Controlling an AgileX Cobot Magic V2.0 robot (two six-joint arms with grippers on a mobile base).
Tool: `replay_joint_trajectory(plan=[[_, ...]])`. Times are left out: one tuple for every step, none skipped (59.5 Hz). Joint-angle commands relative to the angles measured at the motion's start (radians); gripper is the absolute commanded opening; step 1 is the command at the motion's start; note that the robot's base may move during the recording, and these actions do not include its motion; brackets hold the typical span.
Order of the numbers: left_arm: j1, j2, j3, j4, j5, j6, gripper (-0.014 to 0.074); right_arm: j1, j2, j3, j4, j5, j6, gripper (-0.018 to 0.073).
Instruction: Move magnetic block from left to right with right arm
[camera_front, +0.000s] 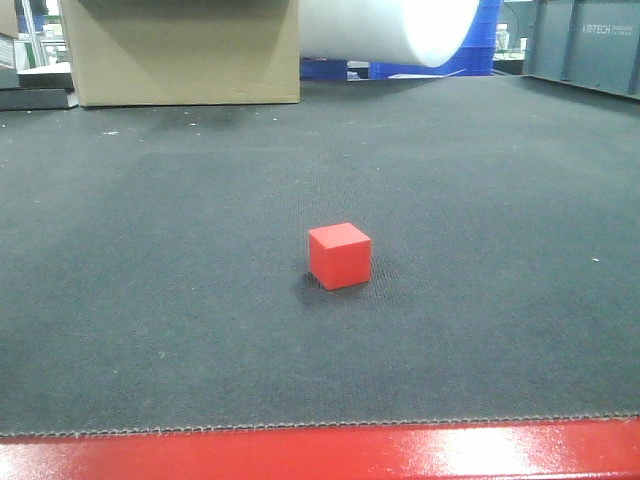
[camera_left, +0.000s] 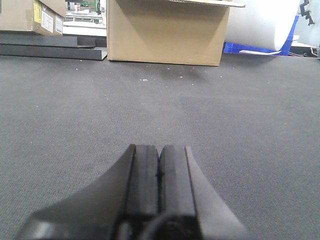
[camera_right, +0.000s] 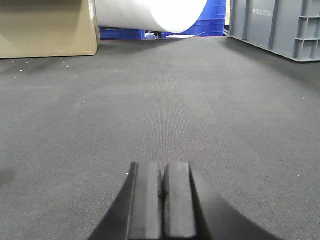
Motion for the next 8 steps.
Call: replay_joint_trajectory(plan=[[-0.007,-0.011,0.010,0.000,-0.091,-0.007,-0.0116,-0.006,-0.020,-0.005,0.000,-0.087,-0.010,0.0069],[-0.007,-0.011,0.010,0.000,-0.091,-0.007,-0.0116,-0.006,-0.020,-0.005,0.000,-0.087,-0.010,0.0069],[-0.007,-0.011,0.010,0.000,-0.091,-0.007,-0.0116,-0.006,-0.020,-0.005,0.000,-0.087,-0.010,0.0069],[-0.007,-0.011,0.010,0.000,-0.091,-0.007,-0.0116,-0.006,-0.020,-0.005,0.000,-0.087,-0.010,0.0069],[-0.007,-0.011,0.010,0.000,-0.091,-0.007,-0.0116,-0.006,-0.020,-0.005,0.000,-0.087,-0.010,0.0069],[-0.007,-0.011,0.010,0.000,-0.091,-0.007,-0.0116,-0.006,-0.020,-0.005,0.000,-0.087,-0.010,0.0069],[-0.007,-0.011,0.010,0.000,-0.091,-0.007,-0.0116,-0.006,-0.020,-0.005,0.000,-0.087,-0.010,0.0069],[-0.007,-0.011,0.010,0.000,-0.091,-0.007,-0.0116,-0.006,-0.020,-0.005,0.000,-0.087,-0.010,0.0069]])
